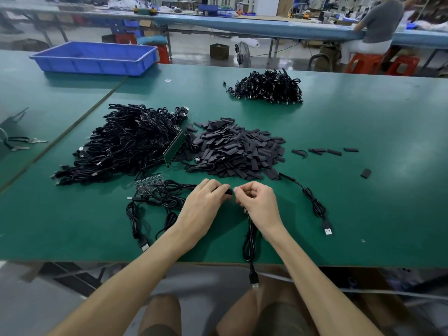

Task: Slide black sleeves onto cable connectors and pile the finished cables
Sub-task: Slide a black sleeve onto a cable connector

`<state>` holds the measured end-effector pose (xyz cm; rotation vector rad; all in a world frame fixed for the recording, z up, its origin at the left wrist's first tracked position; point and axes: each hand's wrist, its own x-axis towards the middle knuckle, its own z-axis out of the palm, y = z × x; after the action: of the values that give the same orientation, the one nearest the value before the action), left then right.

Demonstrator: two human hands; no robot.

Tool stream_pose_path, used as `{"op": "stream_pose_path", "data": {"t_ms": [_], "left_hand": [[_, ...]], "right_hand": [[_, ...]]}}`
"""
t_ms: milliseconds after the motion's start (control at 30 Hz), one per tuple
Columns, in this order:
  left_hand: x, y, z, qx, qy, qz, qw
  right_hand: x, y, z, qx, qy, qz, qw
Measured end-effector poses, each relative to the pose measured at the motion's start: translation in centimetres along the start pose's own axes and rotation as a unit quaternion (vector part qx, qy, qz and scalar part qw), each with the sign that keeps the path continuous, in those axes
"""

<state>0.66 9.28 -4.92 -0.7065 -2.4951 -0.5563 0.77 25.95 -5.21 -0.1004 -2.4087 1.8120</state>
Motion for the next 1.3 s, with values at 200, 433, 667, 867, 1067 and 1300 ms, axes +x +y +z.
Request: {"op": "stream_pose_path", "data": {"t_ms": [200,433,667,867,1067,1300], "left_hand": [[-0.11,-0.01,-0.05,-0.005,-0.013,0.006,1.000],[-0.04,-0.06,0.14,-0.016,-0.033,-0.004,0.999],[0.22,-0.25,0.03,-0.013,-0.057,-0.003,0.998],[0.21,0.04,0.41,0.026,-0.068,-0.014,0.997],[0.29,-0.01,0.49,0.040,-0.080,-0.012,0.996],[0.40,0.15,0.25,0.059,-0.102,0.021,0.993]], "right_hand": [[-0.06,-0.12,-0.03,-0.003,-0.005,-0.002,1.000],[-0.10,-0.19,-0.34,-0.004,-0.023,-0.010,1.000],[-0.06,-0.01,-0.56,0.004,-0.032,-0.016,0.999],[0.02,-0.07,-0.20,-0.005,-0.018,-0.014,1.000],[0.26,-0.10,-0.35,0.000,-0.026,-0.003,1.000],[0.47,-0.08,-0.58,-0.010,-0.044,0.000,0.999]]}}
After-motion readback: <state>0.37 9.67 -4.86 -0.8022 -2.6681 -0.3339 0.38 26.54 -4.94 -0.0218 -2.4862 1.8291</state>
